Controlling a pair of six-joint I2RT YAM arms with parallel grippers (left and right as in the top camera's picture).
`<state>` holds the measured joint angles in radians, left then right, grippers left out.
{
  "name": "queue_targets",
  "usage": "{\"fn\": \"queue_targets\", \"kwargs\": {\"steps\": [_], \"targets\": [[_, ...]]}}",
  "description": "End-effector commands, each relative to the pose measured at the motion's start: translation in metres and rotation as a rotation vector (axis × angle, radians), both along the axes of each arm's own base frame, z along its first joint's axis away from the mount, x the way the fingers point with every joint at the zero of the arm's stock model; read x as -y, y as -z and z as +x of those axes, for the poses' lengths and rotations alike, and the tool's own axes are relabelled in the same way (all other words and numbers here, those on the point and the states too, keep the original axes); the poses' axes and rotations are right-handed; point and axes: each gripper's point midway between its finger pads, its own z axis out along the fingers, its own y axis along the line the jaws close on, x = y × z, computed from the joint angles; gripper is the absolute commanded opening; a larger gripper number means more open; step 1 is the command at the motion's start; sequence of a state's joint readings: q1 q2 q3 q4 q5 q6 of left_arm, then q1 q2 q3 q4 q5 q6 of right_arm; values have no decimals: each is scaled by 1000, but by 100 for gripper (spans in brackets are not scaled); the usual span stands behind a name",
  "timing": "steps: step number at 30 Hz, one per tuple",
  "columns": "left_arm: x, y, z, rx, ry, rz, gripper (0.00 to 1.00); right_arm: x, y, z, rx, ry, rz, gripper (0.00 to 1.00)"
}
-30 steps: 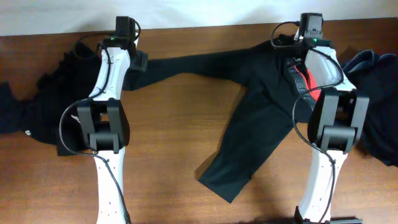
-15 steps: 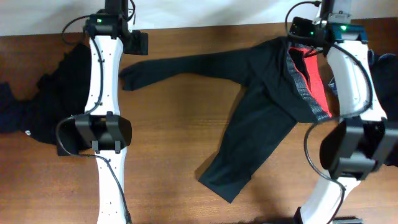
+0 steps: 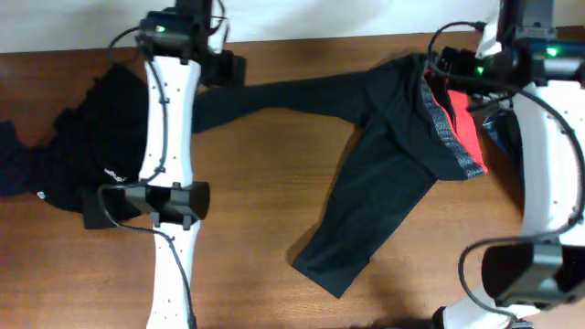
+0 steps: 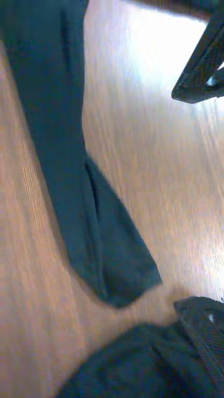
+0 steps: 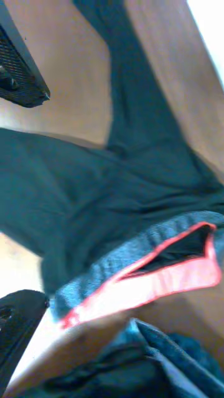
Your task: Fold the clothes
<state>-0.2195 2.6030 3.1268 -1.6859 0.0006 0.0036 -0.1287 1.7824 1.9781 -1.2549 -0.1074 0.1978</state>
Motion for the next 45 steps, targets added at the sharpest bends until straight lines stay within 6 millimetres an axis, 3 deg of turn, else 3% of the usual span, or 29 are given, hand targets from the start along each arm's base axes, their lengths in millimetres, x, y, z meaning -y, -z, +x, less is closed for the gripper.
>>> {"fn": "queue_targets", "kwargs": {"steps": [1,6,11,15,18,23,24,27,28,30,38,42,45], "targets": [[30,-60,-21,118,82,-40,99,-8,-18,-21,11,-21,27,99],[59,-101,-46,197,150,-67,99,-11,-31,-63,-46,-16,21,99],[63,-145,-76,263,179,-90,99,-4,-54,-112,-56,23,-45,99],[54,-159,-97,248,179,-86,99,-7,-74,-133,3,50,-38,99],[48,-154,-119,182,164,-83,99,-8,-85,-143,42,58,-38,99],[58,-119,-165,-5,224,-75,99,-8,-88,-146,53,60,-39,99],[63,-97,-182,-91,252,-45,99,-6,-87,-144,51,67,-49,99],[74,-63,-203,-202,297,-5,99,-2,-88,-139,61,75,-64,99],[81,-40,-214,-273,325,11,99,0,-89,-135,74,81,-72,99],[88,-14,-227,-345,349,27,99,6,-89,-132,80,98,-75,99],[104,74,-274,-569,423,-13,95,44,-83,-122,76,215,-52,99],[113,95,-300,-633,575,-59,95,51,-78,-107,95,210,21,99],[117,101,-309,-636,659,-56,96,50,-72,-96,88,196,60,99]]}}
